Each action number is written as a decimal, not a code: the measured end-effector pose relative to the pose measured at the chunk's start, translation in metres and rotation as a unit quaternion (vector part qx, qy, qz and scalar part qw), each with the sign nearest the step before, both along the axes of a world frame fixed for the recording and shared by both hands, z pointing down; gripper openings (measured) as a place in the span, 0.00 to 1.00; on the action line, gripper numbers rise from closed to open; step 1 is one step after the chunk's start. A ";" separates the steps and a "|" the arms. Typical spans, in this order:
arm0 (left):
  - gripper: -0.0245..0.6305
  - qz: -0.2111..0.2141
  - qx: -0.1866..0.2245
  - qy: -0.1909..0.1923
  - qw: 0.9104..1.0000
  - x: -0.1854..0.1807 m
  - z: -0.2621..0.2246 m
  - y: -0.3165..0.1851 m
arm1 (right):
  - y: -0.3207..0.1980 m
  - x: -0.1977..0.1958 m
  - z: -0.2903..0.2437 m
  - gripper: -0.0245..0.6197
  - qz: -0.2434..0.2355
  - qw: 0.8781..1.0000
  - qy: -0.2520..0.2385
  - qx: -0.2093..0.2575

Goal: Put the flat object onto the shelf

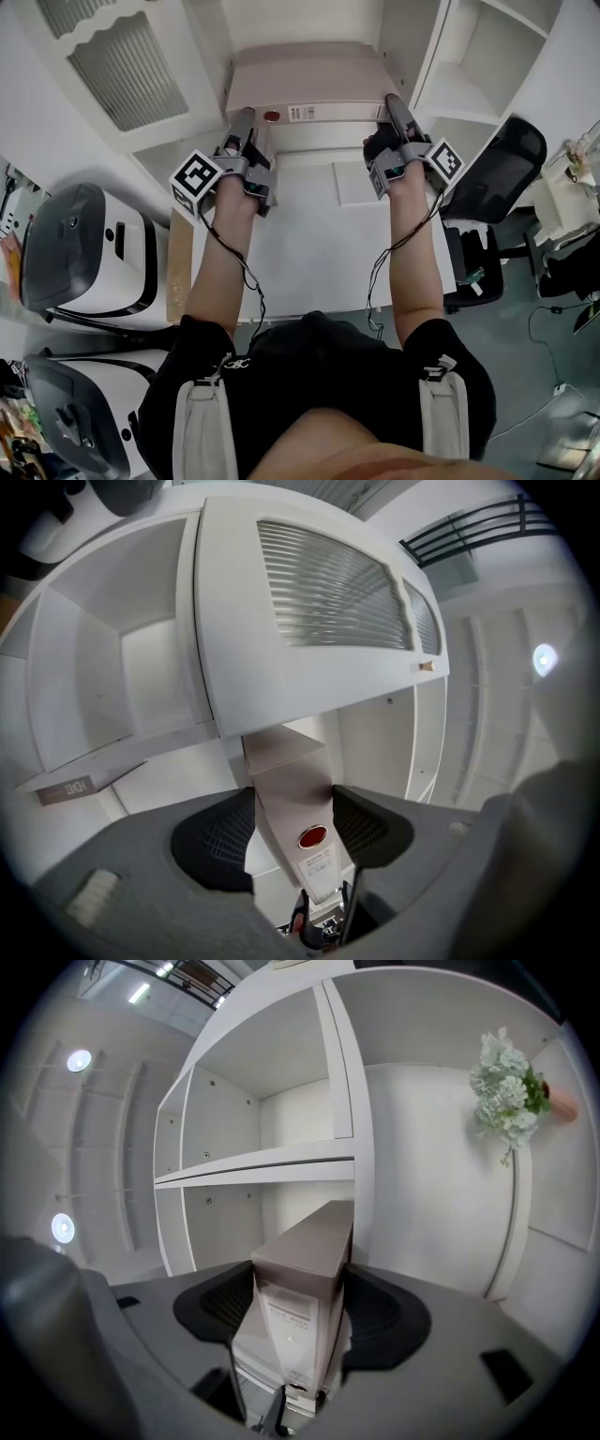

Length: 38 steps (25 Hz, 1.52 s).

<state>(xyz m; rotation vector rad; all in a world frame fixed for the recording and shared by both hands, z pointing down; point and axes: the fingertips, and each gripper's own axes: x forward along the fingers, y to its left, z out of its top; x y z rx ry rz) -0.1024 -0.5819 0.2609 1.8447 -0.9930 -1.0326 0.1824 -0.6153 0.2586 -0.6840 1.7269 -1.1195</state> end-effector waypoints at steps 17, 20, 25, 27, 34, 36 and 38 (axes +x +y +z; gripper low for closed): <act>0.35 -0.027 -0.015 -0.029 0.999 -0.005 0.006 -0.025 | -0.015 -0.007 0.000 0.47 0.027 0.996 0.089 0.004; 0.15 -0.029 -0.050 -0.025 0.998 -0.005 0.022 -0.028 | -0.015 -0.011 -0.001 0.48 0.065 0.991 0.109 -0.030; 0.12 -0.032 -0.051 -0.012 0.998 -0.005 0.024 -0.027 | -0.018 -0.013 -0.003 0.49 0.126 0.978 0.141 -0.083; 0.12 -0.032 -0.045 -0.011 0.998 -0.006 0.020 -0.025 | -0.018 -0.013 -0.003 0.50 0.147 0.971 0.159 -0.099; 0.12 -0.054 0.006 -0.097 0.994 -0.005 -0.005 0.001 | -0.018 -0.012 -0.002 0.49 0.196 0.957 0.170 -0.132; 0.12 -0.061 0.019 -0.131 0.989 -0.003 -0.006 0.013 | -0.012 -0.010 -0.001 0.49 0.199 0.957 0.172 -0.120; 0.12 -0.074 0.034 -0.168 0.982 -0.004 -0.008 0.023 | -0.004 -0.006 0.001 0.50 0.211 0.955 0.186 -0.096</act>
